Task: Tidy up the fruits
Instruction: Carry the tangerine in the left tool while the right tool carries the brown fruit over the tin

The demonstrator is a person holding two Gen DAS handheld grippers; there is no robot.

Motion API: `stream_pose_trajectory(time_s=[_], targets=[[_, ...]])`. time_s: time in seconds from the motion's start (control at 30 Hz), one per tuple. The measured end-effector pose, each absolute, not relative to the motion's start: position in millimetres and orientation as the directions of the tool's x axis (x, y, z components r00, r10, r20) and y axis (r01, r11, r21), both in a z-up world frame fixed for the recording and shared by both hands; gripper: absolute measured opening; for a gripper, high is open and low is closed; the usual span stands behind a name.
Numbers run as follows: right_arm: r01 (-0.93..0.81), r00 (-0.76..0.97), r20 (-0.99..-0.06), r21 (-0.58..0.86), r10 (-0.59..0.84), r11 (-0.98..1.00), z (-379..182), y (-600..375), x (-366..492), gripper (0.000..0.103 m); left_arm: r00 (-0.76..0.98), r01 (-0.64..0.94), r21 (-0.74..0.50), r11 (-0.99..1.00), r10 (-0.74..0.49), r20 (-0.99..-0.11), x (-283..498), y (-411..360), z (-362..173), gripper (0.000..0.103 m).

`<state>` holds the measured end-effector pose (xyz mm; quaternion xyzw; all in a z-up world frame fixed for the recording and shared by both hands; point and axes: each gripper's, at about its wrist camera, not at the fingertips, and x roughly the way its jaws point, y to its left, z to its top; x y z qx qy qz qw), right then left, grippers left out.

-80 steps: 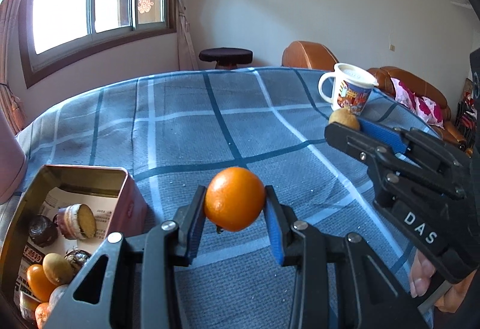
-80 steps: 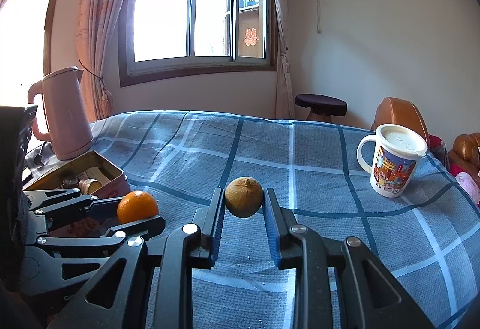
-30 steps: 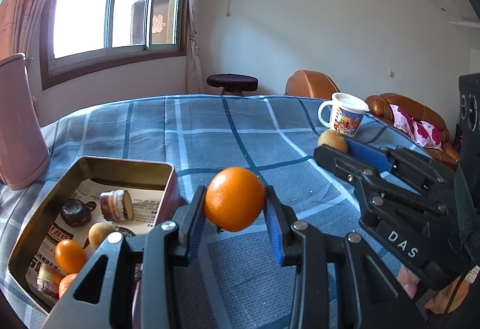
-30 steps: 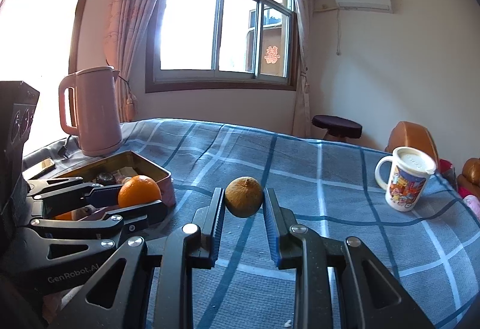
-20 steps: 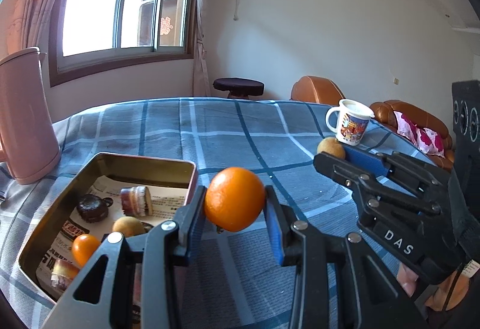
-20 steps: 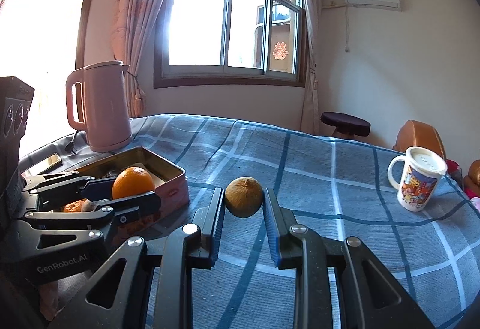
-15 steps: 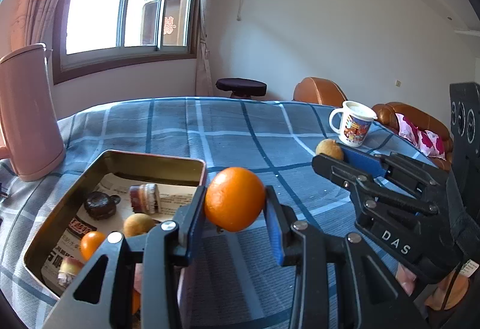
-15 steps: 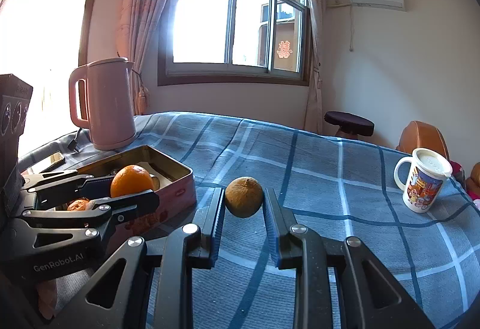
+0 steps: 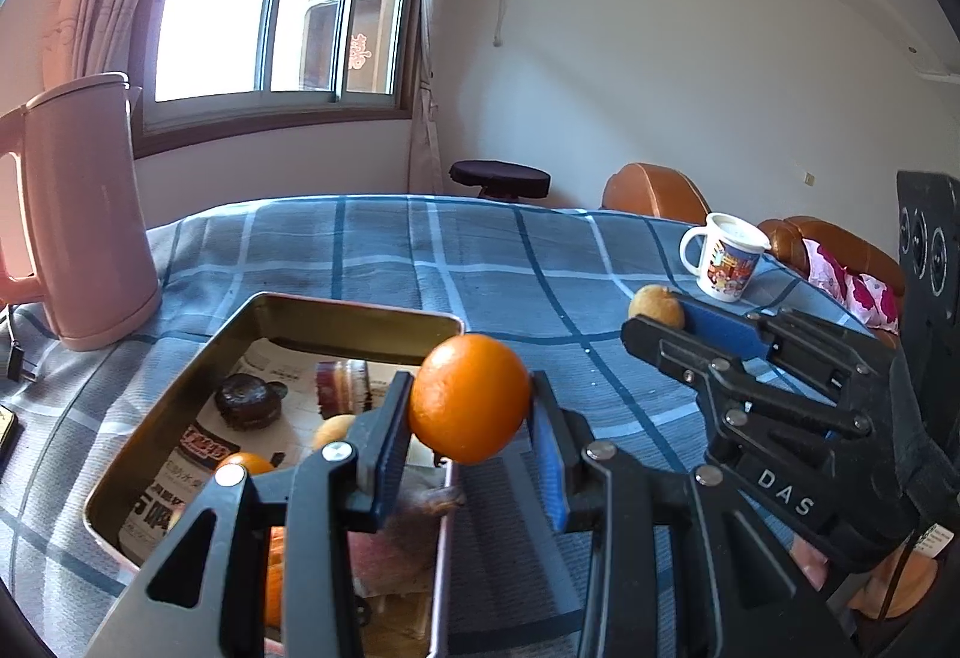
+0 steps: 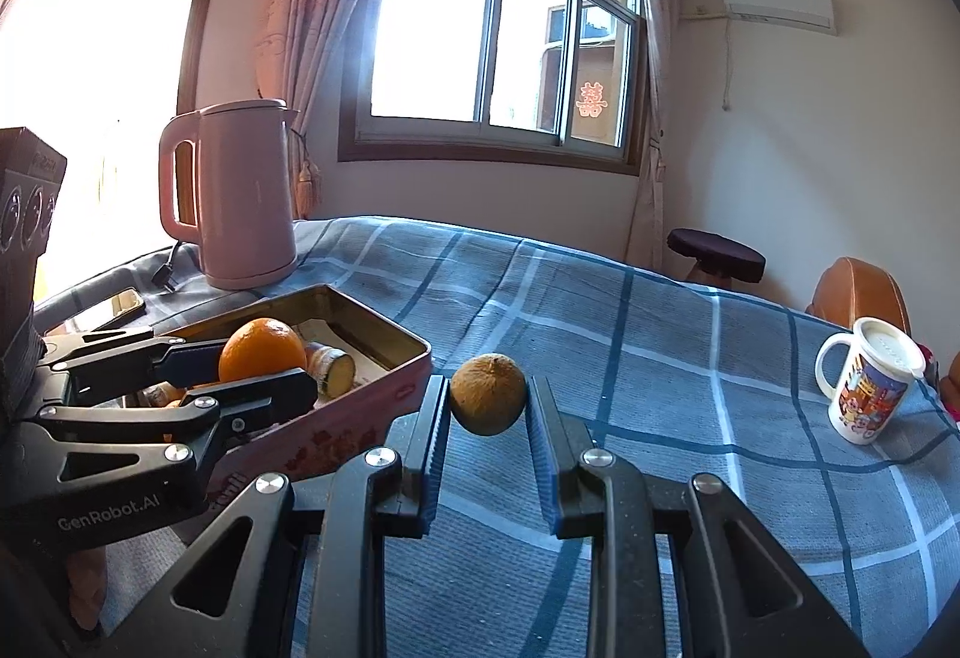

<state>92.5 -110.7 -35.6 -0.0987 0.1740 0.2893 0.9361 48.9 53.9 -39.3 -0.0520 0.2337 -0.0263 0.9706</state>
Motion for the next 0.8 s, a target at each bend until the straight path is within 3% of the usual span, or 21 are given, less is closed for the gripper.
stream_pose_trajectory(time_s=[0.8], targets=[[-0.639, 0.743, -0.378, -0.152, 0.553, 0.754, -24, -61, 79, 0.027, 0.906, -0.067, -0.118, 0.991, 0.011, -0.423, 29, 100, -33, 0.039]])
